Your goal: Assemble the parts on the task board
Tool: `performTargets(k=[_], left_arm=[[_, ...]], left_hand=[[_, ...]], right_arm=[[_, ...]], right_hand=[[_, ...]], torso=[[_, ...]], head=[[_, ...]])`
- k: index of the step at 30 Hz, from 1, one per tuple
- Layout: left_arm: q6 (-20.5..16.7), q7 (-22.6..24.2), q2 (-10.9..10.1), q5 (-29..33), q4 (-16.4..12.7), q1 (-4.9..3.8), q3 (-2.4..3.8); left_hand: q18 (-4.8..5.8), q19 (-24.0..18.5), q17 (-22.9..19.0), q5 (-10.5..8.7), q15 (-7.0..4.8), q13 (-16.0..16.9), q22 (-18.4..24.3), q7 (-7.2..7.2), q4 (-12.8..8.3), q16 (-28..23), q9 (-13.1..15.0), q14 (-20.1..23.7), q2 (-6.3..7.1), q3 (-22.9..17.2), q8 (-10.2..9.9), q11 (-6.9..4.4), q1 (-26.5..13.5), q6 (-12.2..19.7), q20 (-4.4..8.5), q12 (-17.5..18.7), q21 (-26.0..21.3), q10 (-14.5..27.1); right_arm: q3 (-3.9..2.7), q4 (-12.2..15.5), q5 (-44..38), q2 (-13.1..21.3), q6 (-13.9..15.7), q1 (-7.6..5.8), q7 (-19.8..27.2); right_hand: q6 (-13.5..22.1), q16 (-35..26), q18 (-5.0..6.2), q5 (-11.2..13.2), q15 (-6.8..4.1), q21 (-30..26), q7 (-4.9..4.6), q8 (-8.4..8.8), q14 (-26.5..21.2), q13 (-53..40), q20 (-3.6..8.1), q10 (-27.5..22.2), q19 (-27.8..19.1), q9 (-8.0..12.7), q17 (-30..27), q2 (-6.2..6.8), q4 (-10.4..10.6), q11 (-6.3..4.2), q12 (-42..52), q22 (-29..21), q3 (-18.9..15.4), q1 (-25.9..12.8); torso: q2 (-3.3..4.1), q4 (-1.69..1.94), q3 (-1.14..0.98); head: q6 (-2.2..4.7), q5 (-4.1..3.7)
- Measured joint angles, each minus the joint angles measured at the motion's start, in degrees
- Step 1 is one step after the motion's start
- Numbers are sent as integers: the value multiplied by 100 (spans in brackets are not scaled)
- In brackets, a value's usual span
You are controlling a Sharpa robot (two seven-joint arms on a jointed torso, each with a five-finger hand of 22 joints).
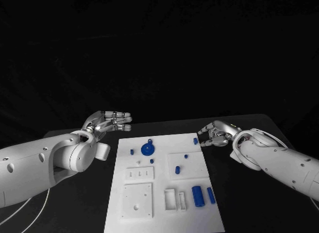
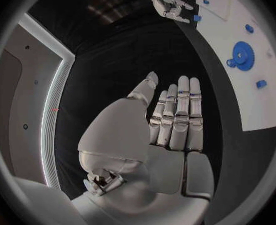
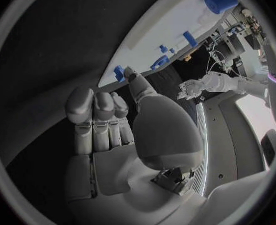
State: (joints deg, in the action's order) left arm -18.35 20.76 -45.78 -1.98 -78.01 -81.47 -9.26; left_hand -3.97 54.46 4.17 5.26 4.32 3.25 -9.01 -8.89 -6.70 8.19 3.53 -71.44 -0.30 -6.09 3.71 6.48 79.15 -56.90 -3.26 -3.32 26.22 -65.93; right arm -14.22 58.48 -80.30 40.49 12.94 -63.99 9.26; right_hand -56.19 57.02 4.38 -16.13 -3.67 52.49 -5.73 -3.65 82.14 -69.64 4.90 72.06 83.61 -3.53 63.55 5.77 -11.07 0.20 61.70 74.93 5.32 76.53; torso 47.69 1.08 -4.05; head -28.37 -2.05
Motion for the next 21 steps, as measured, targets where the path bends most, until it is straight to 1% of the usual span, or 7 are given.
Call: performTargets(k=[3,5,7,8,14,16,21], left_arm=[[9,2,16,0,2,3,0],[14,3,21,-1,2,3,0],[18,4,21,-1,3,3,0],[19,4,21,-1,4,4,0],[24,4,21,-2,8,5,-1],[25,4,21,-2,9,5,-1],[27,4,19,-3,9,5,-1]], left_hand=[[0,0,0,0,0,0,0,0,0,0,0,0,0,0,0,0,0,0,0,0,0,0],[0,0,0,0,0,0,0,0,0,0,0,0,0,0,0,0,0,0,0,0,0,0],[0,0,0,0,0,0,0,0,0,0,0,0,0,0,0,0,0,0,0,0,0,0],[0,0,0,0,0,0,0,0,0,0,0,0,0,0,0,0,0,0,0,0,0,0],[0,0,0,0,0,0,0,0,0,0,-1,0,0,0,0,0,0,0,0,0,1,0],[0,0,0,0,0,0,-1,0,0,0,-1,0,0,0,0,0,0,0,0,0,1,0],[0,0,0,0,0,0,-1,0,0,0,-1,0,0,0,0,0,0,0,0,0,1,0]], right_arm=[[0,-50,-7,-56,1,1,4],[-1,-101,-14,-108,1,2,6],[-3,-143,-21,-156,3,11,7],[-3,-159,-24,-178,4,19,8],[0,-266,-41,-281,24,61,10],[0,-300,-45,-305,35,62,10],[-1,-394,-54,-377,68,68,10]], right_hand=[[-27,0,0,16,0,5,-11,0,0,-3,0,0,0,0,4,0,0,0,0,0,0,0],[-45,0,0,16,0,34,7,0,0,-7,0,1,0,0,11,0,0,0,0,0,0,0],[-66,24,0,16,0,34,-14,0,1,-8,0,1,0,0,17,-3,0,1,24,0,0,-3],[-66,24,0,16,-1,35,-14,0,1,-7,0,1,0,-1,17,-28,0,1,24,-1,0,-28],[-144,46,0,23,-1,67,-24,0,1,-21,0,3,0,-1,38,-59,6,-1,58,-1,6,-59],[-160,46,0,43,-1,92,-9,0,1,-26,0,23,0,-1,55,-68,27,-21,58,-1,43,-68],[-183,67,0,71,-1,101,-24,0,1,-27,0,23,0,-1,65,-80,-15,-21,58,-1,96,-81]], torso=[[2,5,1],[3,8,4],[5,11,4],[6,12,4],[9,19,6],[11,25,8],[17,31,8]], head=[[-5,-11],[-8,-13],[-11,-13],[-14,-8],[-38,8],[-38,9],[-34,13]])
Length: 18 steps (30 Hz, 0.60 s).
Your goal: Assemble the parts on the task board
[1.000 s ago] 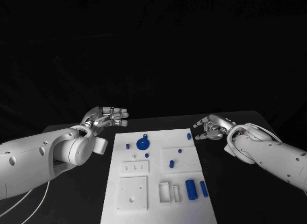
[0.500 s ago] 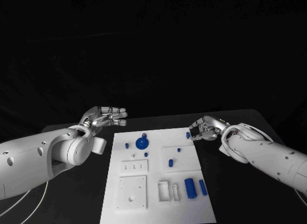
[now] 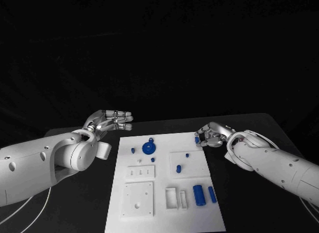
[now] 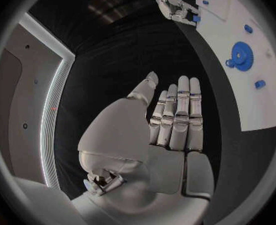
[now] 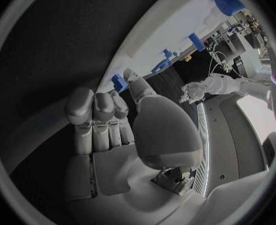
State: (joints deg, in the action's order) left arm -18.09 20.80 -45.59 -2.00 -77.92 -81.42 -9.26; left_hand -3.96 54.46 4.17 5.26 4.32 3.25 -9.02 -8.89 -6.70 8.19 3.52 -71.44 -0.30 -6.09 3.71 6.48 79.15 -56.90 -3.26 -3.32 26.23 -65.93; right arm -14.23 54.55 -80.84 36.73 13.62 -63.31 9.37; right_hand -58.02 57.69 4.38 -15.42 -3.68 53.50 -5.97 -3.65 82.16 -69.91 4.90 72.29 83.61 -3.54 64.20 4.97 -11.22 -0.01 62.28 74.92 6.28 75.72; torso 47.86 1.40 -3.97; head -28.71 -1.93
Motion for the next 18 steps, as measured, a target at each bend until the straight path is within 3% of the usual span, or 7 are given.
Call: performTargets(k=[8,18], left_arm=[[1,-5,-1,-1,0,1,0],[2,-13,3,-2,1,0,0]], left_hand=[[0,0,0,0,0,0,12,0,-24,0,0,0,0,24,0,0,0,0,0,0,0,0],[0,0,0,0,0,0,12,0,-24,0,-1,0,0,24,0,0,0,0,0,0,2,0]], right_arm=[[0,-104,-20,-67,39,8,-4],[-1,-179,-35,-125,51,11,-5]], right_hand=[[-37,22,0,107,-21,32,1,0,22,0,0,21,0,0,21,-38,-45,21,28,0,167,-38],[-369,23,0,934,-21,98,18,0,23,-29,0,22,0,-1,49,-177,-164,22,67,-1,1071,-177]], torso=[[0,-6,-2],[-7,-10,-1]], head=[[-12,10],[-18,15]])
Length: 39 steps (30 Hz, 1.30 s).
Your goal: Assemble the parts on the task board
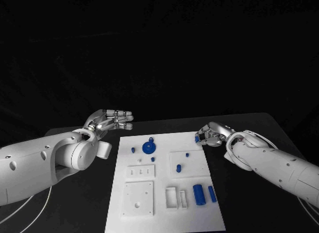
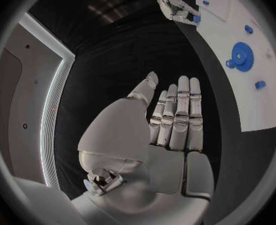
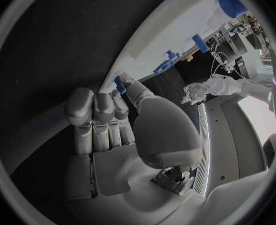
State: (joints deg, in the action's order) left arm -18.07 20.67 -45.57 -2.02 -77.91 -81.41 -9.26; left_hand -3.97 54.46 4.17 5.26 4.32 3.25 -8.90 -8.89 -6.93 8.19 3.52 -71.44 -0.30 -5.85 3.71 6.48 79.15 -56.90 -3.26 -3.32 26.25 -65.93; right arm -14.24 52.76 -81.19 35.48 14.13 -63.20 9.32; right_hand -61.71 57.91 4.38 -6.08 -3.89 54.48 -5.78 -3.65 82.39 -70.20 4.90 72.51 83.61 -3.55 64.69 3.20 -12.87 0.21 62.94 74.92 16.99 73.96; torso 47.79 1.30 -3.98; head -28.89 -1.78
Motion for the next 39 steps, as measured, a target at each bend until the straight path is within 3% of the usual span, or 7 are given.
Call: performTargets(k=[4,18,26,39], left_arm=[[0,-3,1,0,1,0,0],[0,-9,3,-1,1,0,0],[1,-13,2,-1,1,0,0],[3,-43,1,-17,-2,0,0]], left_hand=[[0,0,0,0,0,0,0,0,0,0,0,0,0,0,0,0,0,0,0,0,0,0],[0,0,0,0,0,0,4,0,0,0,0,0,0,0,0,0,0,0,0,0,1,0],[0,0,0,0,0,0,4,0,0,0,-1,0,0,0,0,0,0,0,0,0,1,0],[0,0,0,0,0,0,3,0,0,0,5,0,0,0,0,0,0,0,0,0,1,0]], right_arm=[[0,-19,-3,-29,-2,7,0],[0,-56,-14,-86,-3,27,0],[0,-62,-15,-93,45,38,-4],[0,19,-2,-90,308,44,-75]], right_hand=[[-41,23,0,54,0,0,-1,0,0,-8,0,0,0,0,8,22,-2,0,27,0,188,-47],[-111,23,0,54,0,35,5,0,0,-15,0,21,0,0,21,20,25,-20,28,0,213,-48],[-652,54,0,299,-56,108,126,24,60,-37,42,85,42,-6,58,-56,34,-66,72,-1,400,-92],[-686,74,0,304,-80,134,121,24,85,-51,123,133,42,-13,128,-187,29,-114,72,-1,357,-34]], torso=[[0,-3,0],[-3,-4,0],[-5,-7,1],[-10,-14,2]], head=[[-4,1],[-18,13],[-31,18],[-42,29]])
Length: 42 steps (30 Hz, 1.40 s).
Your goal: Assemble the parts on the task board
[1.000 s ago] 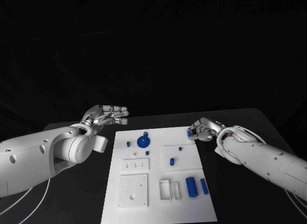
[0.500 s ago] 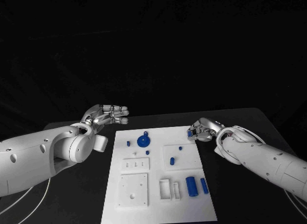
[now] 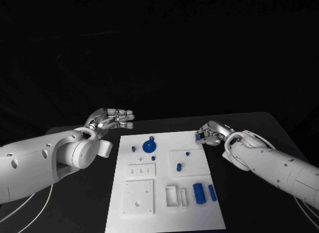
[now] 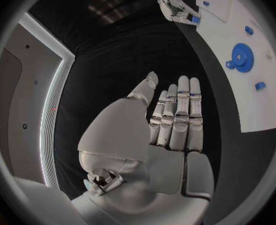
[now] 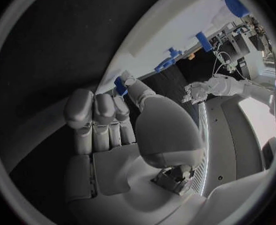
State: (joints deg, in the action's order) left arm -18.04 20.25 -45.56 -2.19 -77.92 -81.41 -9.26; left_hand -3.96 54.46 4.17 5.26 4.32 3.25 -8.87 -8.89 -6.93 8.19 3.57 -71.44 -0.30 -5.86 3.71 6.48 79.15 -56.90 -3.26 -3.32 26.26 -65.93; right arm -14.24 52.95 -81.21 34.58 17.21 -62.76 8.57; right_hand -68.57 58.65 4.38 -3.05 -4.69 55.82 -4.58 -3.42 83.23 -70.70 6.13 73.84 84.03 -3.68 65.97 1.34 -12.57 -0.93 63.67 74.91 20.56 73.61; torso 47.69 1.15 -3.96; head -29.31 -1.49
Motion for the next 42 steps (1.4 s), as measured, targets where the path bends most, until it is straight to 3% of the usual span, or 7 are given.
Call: performTargets(k=[5,12,19,22,24,31,42], left_arm=[[26,-133,-11,-118,-20,-3,0],[220,-847,63,-632,-46,-119,0],[658,-1822,384,-1188,82,-259,8],[777,-2125,502,-1335,176,-272,5],[844,-2321,586,-1427,247,-278,4],[963,-2732,772,-1656,372,-285,3],[1034,-3118,977,-2058,440,-289,-99]], left_hand=[[-2,366,153,-53,-198,4,-119,95,50,390,0,-515,-47,50,0,-125,-71,-95,153,-22,247,-336],[97,1130,1420,-101,-796,96,-811,387,254,2451,29,-1258,-17,322,34,-681,-354,-686,764,-264,1439,-1746],[189,858,2843,60,-1043,811,-1866,586,642,4842,204,-856,-7,686,22,-874,-830,-1075,1047,-1603,2865,-1793],[187,765,3142,1325,-1111,1160,-2144,749,778,5489,553,-842,83,711,125,-1022,-1079,-1363,1117,-2179,3174,-1810],[186,640,3237,1611,-1149,1323,-2305,799,869,5749,1097,-703,168,679,225,-1039,-1280,-1405,1143,-2381,3301,-1810],[186,530,3002,1455,-1114,1517,-2580,829,1244,5959,2894,-580,497,313,219,-1036,-1537,-1155,1106,-2530,3357,-1806],[183,531,2623,1002,-1106,1539,-2923,809,1713,6148,3954,-491,757,163,39,-1014,-1566,-1095,1106,-2575,3113,-1749]], right_arm=[[1,354,5,76,70,-4,-86],[-3,969,-77,93,6,-113,-390],[-2,1472,-309,-69,-118,-139,-798],[-1,1649,-414,-134,-150,-142,-970],[0,1752,-475,-172,-163,-144,-1084],[1,1945,-613,-310,-187,-152,-1367],[5,2079,-748,-461,-222,-159,-1690]], right_hand=[[-1,0,0,0,0,0,1,0,0,-6,0,0,0,0,8,0,-17,0,0,0,-17,0],[-2,0,0,0,-16,0,2,0,-17,-5,0,0,0,-1,4,-5,42,0,-25,0,-166,-11],[-3,-1,0,0,-15,-23,3,0,-17,-17,-1,0,0,-2,23,9,81,1,-47,0,-173,-25],[-3,-1,0,0,-15,-23,3,0,-17,-23,-1,0,0,-2,30,11,120,1,-47,0,-134,-23],[-3,-1,0,0,-17,-23,3,1,-15,-29,-1,0,0,-3,34,13,123,1,-47,0,-130,-21],[-5,-24,0,0,-34,-23,5,6,5,-28,-1,0,0,-4,38,90,110,1,-47,4,-14,-11],[-6,-24,0,0,-32,-23,6,22,6,-28,-1,-1,0,-7,46,95,110,2,-47,4,16,-15]], torso=[[-13,-7,5],[-63,-28,27],[-127,-24,61],[-153,-21,75],[-167,-24,85],[-198,-43,112],[-214,-53,126]], head=[[14,7],[51,41],[34,140],[16,173],[8,184],[-10,203],[-48,210]])
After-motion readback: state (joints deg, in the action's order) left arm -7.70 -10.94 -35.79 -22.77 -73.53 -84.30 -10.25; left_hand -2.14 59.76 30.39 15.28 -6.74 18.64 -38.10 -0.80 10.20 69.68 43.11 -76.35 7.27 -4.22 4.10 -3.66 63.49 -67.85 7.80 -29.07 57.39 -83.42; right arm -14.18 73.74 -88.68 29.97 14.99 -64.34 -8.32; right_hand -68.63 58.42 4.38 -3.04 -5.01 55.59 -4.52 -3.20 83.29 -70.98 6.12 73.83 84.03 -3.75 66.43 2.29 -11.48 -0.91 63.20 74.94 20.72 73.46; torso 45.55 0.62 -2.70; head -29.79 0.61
